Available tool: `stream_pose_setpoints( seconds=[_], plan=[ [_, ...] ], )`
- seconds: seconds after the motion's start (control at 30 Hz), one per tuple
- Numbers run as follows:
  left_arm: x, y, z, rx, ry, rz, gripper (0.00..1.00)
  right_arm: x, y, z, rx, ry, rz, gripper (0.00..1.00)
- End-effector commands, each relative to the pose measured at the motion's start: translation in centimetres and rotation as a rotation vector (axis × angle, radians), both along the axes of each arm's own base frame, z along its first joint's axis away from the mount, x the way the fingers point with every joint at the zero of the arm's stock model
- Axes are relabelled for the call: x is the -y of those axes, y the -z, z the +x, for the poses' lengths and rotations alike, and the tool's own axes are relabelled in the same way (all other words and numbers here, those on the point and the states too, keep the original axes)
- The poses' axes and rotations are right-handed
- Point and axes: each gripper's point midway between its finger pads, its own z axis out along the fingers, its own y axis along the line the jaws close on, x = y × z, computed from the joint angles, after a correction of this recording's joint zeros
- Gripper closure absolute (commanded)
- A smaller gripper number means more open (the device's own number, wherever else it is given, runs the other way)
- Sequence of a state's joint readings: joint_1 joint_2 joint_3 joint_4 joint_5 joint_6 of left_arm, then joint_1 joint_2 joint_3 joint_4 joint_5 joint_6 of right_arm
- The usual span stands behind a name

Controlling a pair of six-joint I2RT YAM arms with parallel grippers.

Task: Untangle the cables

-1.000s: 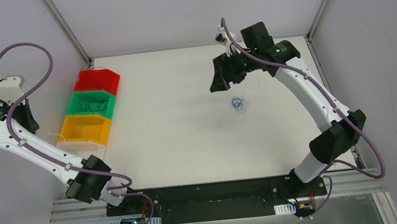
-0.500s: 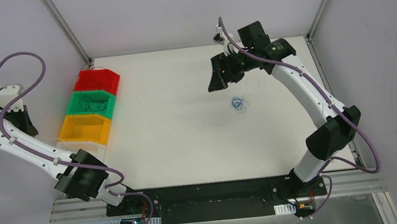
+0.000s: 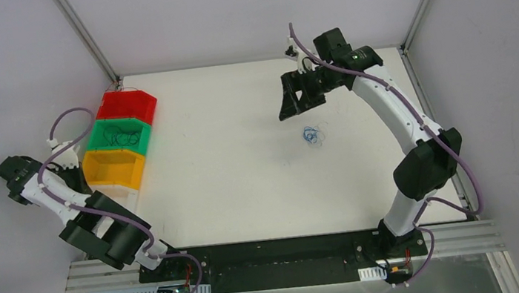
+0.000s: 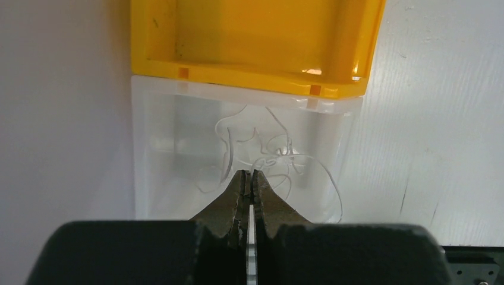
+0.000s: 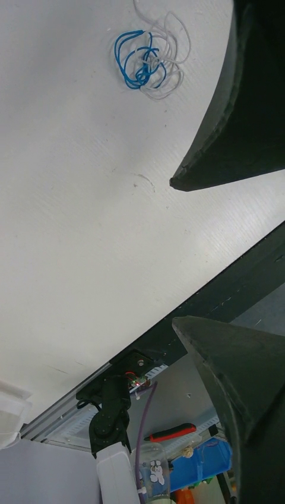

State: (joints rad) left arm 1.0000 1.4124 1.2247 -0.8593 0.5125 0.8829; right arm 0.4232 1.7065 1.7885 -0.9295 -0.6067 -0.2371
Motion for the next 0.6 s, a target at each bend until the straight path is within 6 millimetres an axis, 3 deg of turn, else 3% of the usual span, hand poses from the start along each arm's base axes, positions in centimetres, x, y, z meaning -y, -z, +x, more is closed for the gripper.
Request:
stream_pose_setpoints(
  seconds=[0.0, 0.07, 0.17, 0.23, 0.43, 0.57],
  plan=[
    [-1.8, 0.7, 1.5, 0.028, -0.046, 0.092, 1.00, 0.8, -0.6, 0.1, 0.003, 0.003, -0.021, 0.20],
    [-2.2, 0.4, 1.7, 0.024, -0.077, 0.090, 0.91, 1.5, 0.1, 0.0, -0.004, -0.006, -0.054, 0.20],
    [-2.5, -1.1, 1.4, 0.022, -0.069, 0.133, 0.61, 3.2, 1.8, -0.2, -0.038, -0.014, -0.132, 0.20],
    [-2.0, -2.3, 1.1, 0.033, -0.032, 0.160, 0.47, 4.7, 3.1, -0.2, -0.086, -0.009, -0.165, 0.20],
    [0.7, -5.1, 1.4, 0.095, -0.005, 0.119, 0.32, 8.4, 8.4, -0.1, -0.168, -0.017, -0.299, 0.26],
    [4.4, -7.7, 2.8, 0.148, 0.052, 0.047, 0.30, 9.9, 11.6, 1.0, -0.184, -0.044, -0.408, 0.32]
  ],
)
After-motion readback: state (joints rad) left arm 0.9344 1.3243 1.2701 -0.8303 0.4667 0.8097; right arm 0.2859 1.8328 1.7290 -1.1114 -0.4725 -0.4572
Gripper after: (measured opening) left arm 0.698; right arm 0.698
